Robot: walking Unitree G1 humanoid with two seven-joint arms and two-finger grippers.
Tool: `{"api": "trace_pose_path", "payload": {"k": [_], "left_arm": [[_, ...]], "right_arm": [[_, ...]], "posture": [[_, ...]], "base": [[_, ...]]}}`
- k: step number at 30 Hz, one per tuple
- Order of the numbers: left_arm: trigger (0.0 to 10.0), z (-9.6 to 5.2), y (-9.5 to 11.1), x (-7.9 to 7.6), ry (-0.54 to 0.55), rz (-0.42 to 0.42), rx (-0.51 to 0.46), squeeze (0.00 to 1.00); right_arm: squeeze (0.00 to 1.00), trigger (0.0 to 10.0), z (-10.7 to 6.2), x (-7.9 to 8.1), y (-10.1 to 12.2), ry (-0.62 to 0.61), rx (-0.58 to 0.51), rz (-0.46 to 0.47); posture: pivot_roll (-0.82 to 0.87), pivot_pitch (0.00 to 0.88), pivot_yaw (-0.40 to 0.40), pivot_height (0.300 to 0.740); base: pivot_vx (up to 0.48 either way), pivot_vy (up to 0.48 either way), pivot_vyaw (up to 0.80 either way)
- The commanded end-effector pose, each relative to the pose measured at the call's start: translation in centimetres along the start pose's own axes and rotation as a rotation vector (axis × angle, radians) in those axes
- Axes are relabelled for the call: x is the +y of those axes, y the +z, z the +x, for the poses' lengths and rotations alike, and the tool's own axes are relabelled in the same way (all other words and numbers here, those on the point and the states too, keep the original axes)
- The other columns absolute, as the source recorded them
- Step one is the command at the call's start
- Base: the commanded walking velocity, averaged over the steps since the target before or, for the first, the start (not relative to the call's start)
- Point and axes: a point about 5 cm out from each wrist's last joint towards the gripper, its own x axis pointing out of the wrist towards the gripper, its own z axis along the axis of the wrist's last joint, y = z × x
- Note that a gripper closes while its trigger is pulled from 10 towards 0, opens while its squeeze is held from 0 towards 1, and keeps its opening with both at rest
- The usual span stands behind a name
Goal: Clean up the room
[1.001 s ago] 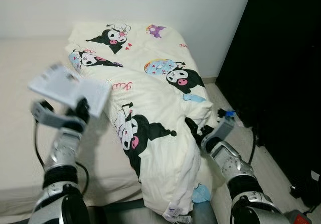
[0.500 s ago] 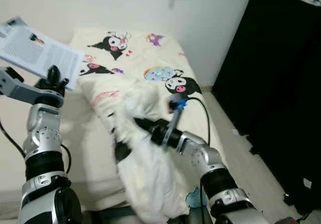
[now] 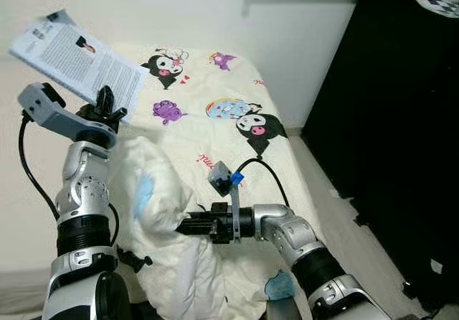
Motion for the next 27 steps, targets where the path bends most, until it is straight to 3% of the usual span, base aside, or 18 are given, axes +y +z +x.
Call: {"api": "trace_pose_path", "payload": {"k": [1,7,9,13,14,23,24,25,26,27], "left_arm": [[2.0,0.3,1.2,-1.0,-0.041,0.038,-0.046,0.00],[2.4,0.7,3.0,-1.7,-0.092,0.194,-0.086,0.00],[2.4,0.7,3.0,-1.7,-0.092,0.194,-0.086,0.00],[2.7,1.2,4.5,-3.0,-0.144,0.282,-0.123,0.00],[3.2,1.3,4.8,-3.4,-0.161,0.307,-0.130,0.00],[3.1,1.5,5.0,-5.0,-0.215,0.371,-0.136,0.00],[3.3,1.6,4.9,-5.3,-0.224,0.382,-0.134,0.00],[3.1,1.6,4.7,-5.8,-0.239,0.384,-0.129,0.00],[3.1,1.6,4.7,-5.8,-0.239,0.384,-0.129,0.00],[2.9,1.5,4.5,-6.1,-0.251,0.378,-0.123,0.00]], "right_arm": [[1.00,10.0,-0.3,0.0,0.4,-0.005,-0.024,-0.002],[1.00,10.0,-0.5,0.7,0.8,0.048,-0.073,0.016],[1.00,10.0,-0.5,0.7,0.8,0.048,-0.073,0.016],[1.00,10.0,-0.6,1.1,0.9,0.068,-0.109,0.046],[1.00,10.0,-0.7,1.4,1.0,0.091,-0.125,0.059],[1.00,10.0,-0.9,2.3,1.3,0.163,-0.143,0.070],[1.00,10.0,-1.2,1.9,1.7,0.135,-0.181,0.071],[1.00,10.0,-2.4,0.6,3.1,0.028,-0.307,0.096],[1.00,10.0,-2.4,0.6,3.1,0.028,-0.307,0.096],[0.89,10.0,-3.1,-0.2,3.8,-0.027,-0.380,0.123]], "posture": [[-0.06,0.000,-0.097,0.481],[-0.06,0.000,-0.094,0.481],[-0.06,0.000,-0.094,0.481],[-0.06,0.000,-0.093,0.481],[-0.06,0.000,-0.092,0.481],[-0.06,0.000,-0.090,0.481],[-0.06,0.000,-0.091,0.481],[-0.06,0.000,-0.089,0.481],[-0.06,0.000,-0.089,0.481],[-0.06,0.000,-0.088,0.481]], "base": [[0.000,0.000,0.00],[0.000,0.000,0.00],[0.000,0.000,0.00],[0.000,0.000,0.00],[0.000,0.000,0.00],[0.000,0.000,0.00],[0.000,0.000,0.00],[0.000,0.000,0.00],[0.000,0.000,0.00],[0.000,0.000,0.00]]}}
